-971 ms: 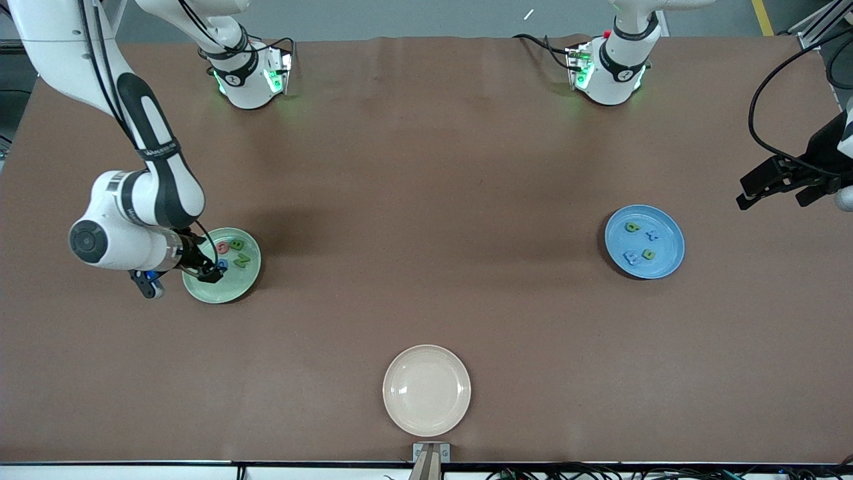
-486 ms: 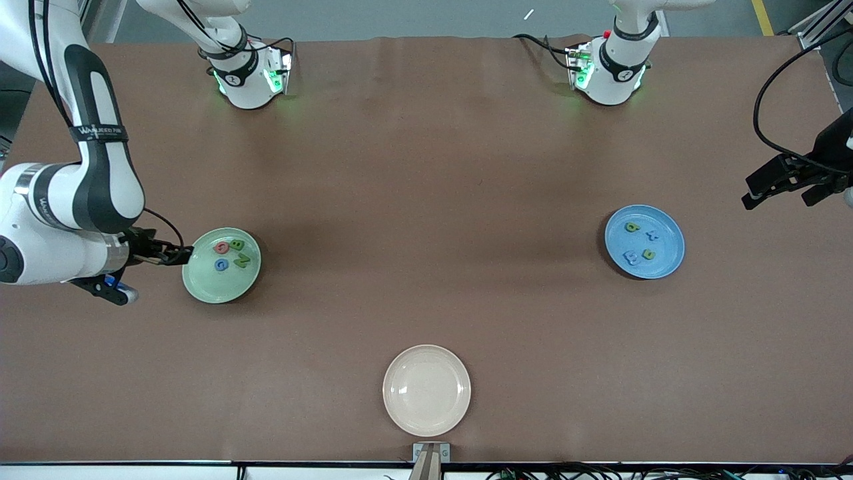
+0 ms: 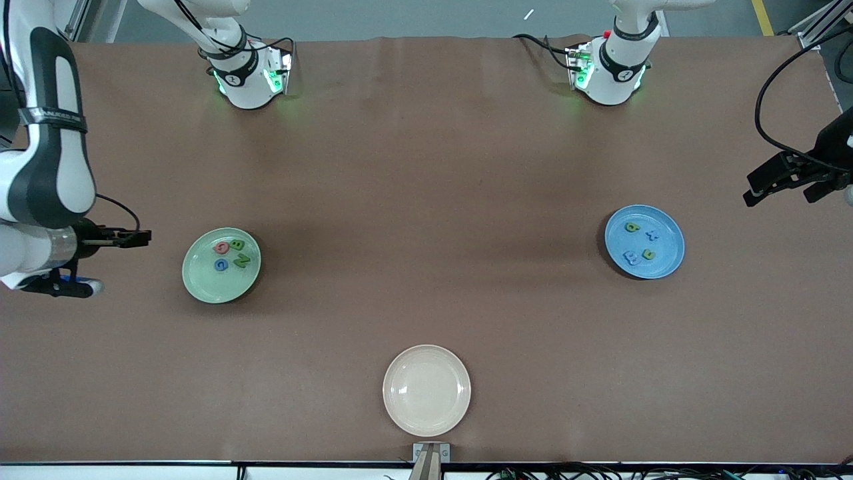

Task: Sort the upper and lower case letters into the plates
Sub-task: 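Release the C in the green plate while the left arm returns to rest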

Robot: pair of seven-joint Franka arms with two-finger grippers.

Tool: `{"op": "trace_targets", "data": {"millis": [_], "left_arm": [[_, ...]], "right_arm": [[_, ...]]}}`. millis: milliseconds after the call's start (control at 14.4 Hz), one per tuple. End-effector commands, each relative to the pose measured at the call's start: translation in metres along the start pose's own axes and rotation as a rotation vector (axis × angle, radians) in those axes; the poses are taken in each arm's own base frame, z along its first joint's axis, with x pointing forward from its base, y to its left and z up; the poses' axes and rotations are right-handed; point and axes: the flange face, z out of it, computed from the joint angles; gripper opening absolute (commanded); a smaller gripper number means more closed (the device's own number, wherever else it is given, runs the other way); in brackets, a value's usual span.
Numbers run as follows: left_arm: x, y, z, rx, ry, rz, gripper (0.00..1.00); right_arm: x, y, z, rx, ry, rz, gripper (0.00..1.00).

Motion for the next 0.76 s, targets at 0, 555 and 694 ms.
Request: {"op": "trace_targets", "data": {"millis": [0, 555, 694], "left_arm": [[-0.004, -0.004, -0.006, 0.023, -0.021, 0.060, 1.00], [-0.005, -0.004, -0.004, 0.022, -0.031, 0.059, 1.00], [-0.005, -0.006, -0.005, 0.021, -0.031, 0.059, 1.00]], "right_arm": [[-0.006, 0.032, -0.031, 0.010, 0.042, -0.002, 1.00], [-0.010, 0.041, -0.073, 0.015, 0.151, 0.016, 1.00], [-0.017, 0.038, -0.084, 0.026, 0.162, 0.011, 1.00]]}}
